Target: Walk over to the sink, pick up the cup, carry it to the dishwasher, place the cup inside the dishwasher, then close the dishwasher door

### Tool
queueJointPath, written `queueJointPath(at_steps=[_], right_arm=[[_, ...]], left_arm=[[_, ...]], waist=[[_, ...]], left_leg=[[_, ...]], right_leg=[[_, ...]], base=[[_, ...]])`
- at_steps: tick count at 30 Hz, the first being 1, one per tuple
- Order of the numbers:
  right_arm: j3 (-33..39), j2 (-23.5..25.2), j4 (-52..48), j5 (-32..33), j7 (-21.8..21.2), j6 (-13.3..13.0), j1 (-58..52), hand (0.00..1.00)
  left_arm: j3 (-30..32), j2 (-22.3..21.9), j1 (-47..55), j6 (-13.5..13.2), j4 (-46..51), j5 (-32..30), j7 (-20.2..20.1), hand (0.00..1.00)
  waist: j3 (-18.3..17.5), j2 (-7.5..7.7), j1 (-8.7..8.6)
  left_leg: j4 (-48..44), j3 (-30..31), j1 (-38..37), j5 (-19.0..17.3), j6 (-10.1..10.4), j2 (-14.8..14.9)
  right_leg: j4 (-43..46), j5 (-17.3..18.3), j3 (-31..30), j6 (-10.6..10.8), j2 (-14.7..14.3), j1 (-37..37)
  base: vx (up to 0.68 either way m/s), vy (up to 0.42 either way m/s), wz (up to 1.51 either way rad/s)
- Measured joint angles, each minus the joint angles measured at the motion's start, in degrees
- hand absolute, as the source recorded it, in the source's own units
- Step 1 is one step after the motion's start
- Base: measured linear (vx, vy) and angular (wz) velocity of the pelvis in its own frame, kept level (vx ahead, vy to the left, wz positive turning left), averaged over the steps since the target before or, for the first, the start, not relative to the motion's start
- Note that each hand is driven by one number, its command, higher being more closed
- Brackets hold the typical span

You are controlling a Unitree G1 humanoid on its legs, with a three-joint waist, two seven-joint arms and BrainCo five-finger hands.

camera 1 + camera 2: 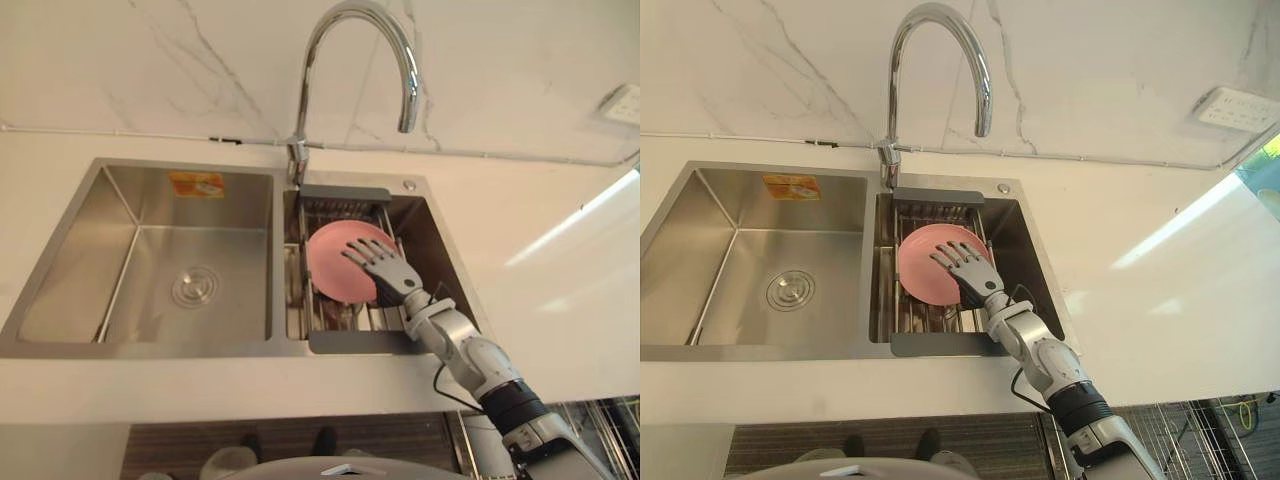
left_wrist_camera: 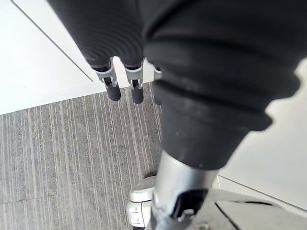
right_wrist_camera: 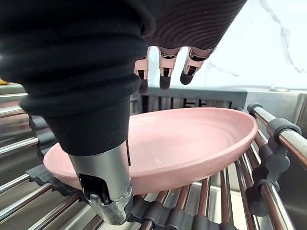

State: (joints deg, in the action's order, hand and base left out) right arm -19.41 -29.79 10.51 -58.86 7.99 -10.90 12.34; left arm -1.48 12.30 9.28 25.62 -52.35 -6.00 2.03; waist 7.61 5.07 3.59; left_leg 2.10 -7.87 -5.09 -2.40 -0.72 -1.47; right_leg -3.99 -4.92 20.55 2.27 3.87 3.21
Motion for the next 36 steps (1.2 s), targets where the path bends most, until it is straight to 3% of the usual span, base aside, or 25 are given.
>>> queueJointPath(at_steps=[12, 20, 31, 36], right_arm=[[-0.36, -0.02, 6.7, 2.25, -0.83, 0.83, 3.62, 0.0], [-0.91, 0.22, 10.81, 2.24, 8.7, 1.42, 3.71, 0.0], [-0.38, 0.18, 10.7, 3.47, 12.72, 2.52, 3.72, 0.0], [0.53, 0.17, 10.64, 4.63, 17.24, 2.44, 3.83, 0.0]], left_arm=[[-1.15, -0.15, -0.01, 0.21, 0.01, -0.87, -1.08, 0.0], [-1.07, -0.81, 0.26, 0.04, 0.04, -0.83, -1.02, 0.0], [-0.91, -1.21, 0.58, -0.72, 0.24, -0.85, -1.02, 0.0], [-0.87, -1.66, 1.33, -1.02, 2.0, -0.87, -0.97, 0.0]], waist=[[0.08, -0.12, 1.13], [0.92, -0.73, 1.46], [1.75, -0.88, 1.45], [2.46, -1.42, 1.44]], left_leg=[[-0.19, 0.77, -0.14, 0.02, -0.03, 0.0], [-0.04, 1.71, 0.25, -0.01, 0.02, -0.02], [-0.37, 2.44, 0.55, 0.37, -0.35, -0.04], [-1.05, 2.92, 1.09, 0.33, -0.3, -0.03]], right_leg=[[0.67, 0.63, 0.67, 0.0, 0.12, 0.27], [1.06, 1.01, 1.62, -0.1, 0.26, 0.21], [1.09, 1.06, 1.99, -0.12, 0.22, 0.02], [1.32, 1.1, 2.15, -0.15, 0.26, -0.14]], base=[[0.0, 0.0, 0.03], [-0.01, 0.016, 0.06], [0.0, 0.001, 0.0], [-0.01, 0.008, 0.03]])
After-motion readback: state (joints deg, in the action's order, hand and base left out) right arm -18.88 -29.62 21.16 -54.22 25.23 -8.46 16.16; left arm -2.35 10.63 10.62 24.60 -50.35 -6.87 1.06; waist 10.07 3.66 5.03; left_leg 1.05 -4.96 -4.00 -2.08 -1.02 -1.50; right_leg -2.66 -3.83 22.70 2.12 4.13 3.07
